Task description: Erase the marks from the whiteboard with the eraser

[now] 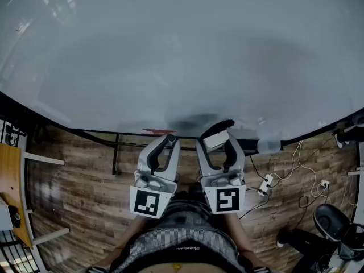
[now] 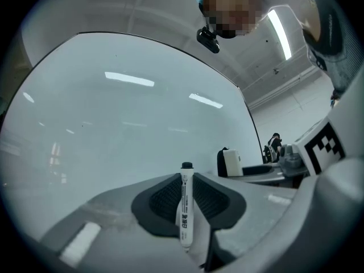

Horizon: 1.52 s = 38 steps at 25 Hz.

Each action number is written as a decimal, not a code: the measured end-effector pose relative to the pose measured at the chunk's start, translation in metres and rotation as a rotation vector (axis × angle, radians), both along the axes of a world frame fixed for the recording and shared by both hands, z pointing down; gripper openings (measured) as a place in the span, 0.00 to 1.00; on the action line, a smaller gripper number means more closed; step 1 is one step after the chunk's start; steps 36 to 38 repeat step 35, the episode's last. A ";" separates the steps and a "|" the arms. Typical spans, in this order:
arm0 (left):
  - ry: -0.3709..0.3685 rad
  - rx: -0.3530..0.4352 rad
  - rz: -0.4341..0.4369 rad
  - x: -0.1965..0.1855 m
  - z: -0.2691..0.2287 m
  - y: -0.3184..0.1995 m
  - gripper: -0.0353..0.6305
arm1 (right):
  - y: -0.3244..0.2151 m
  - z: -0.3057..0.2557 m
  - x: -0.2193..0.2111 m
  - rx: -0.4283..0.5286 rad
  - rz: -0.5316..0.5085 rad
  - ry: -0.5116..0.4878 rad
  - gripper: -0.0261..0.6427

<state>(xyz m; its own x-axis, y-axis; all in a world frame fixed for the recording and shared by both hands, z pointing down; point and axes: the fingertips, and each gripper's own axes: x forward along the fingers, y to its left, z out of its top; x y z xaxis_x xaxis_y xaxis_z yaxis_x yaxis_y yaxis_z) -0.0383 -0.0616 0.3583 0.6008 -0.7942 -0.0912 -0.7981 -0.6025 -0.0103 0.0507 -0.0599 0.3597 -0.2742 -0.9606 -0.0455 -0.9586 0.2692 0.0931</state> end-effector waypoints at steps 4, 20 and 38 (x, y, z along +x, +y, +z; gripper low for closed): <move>-0.002 0.003 0.010 0.006 0.000 0.008 0.16 | 0.010 0.003 -0.007 -0.009 -0.022 -0.017 0.43; -0.014 -0.011 0.036 0.029 0.003 0.018 0.16 | 0.019 -0.001 0.005 -0.023 -0.050 -0.029 0.43; -0.020 -0.016 0.028 0.039 0.004 0.017 0.16 | 0.019 0.001 0.015 -0.029 -0.065 -0.028 0.43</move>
